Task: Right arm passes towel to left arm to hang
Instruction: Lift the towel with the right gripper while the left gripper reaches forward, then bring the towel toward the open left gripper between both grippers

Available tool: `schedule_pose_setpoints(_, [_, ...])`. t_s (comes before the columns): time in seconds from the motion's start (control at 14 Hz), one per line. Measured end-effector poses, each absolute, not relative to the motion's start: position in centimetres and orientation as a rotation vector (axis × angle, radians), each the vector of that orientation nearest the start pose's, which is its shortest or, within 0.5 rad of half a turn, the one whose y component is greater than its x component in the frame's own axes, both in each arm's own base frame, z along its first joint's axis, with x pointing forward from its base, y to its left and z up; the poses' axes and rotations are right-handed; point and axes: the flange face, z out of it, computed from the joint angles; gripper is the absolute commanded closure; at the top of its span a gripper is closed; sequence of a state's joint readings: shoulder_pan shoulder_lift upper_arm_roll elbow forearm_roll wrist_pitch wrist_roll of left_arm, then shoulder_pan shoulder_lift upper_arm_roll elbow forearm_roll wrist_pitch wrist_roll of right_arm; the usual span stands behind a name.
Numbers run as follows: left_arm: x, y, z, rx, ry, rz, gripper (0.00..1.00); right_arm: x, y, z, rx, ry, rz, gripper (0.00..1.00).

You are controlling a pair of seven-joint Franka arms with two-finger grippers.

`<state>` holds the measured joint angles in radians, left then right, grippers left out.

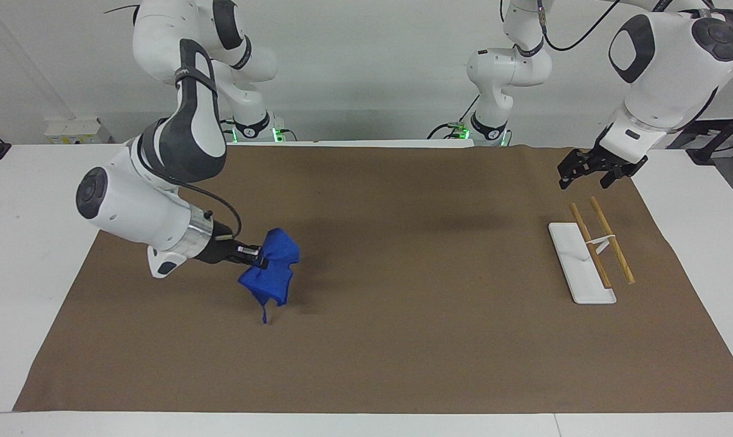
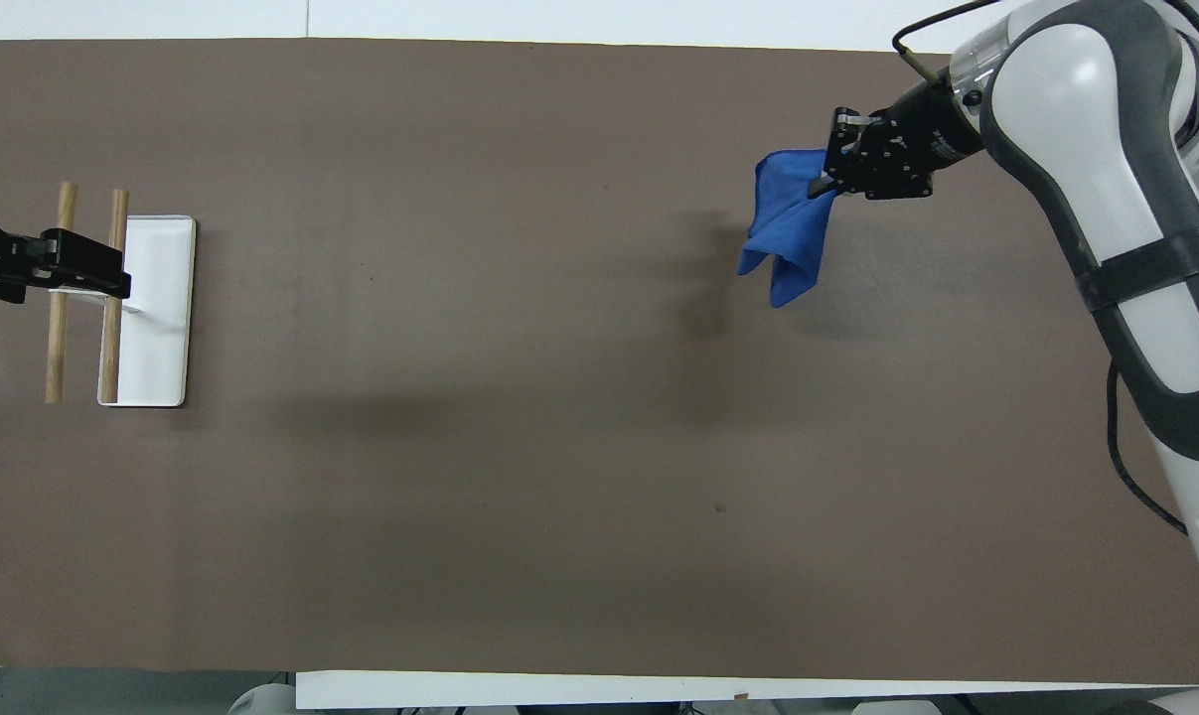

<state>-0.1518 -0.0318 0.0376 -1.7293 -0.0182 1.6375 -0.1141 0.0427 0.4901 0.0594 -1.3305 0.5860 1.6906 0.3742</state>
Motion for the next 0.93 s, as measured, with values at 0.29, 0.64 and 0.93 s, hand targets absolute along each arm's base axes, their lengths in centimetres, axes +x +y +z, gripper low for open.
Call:
schedule_pose_setpoints(0.29, [53.1,-11.6,57.0,-3.124,-0.408,0.115,0.03,67.5,18.3,46.6,-2.252,0.68,0.501,1.0])
schedule_pose_setpoints(0.64, [52.2,-16.0,55.8,-3.097,-1.073,0.242,0.03,63.8,27.5,46.9,-1.939,0.9,0.564,1.0])
schedule_pose_setpoints(0.93, [52.3,-19.0,55.8,-2.966,-1.687,0.392,0.03,60.6,33.0,45.5,-1.759,1.075,0.549,1.0])
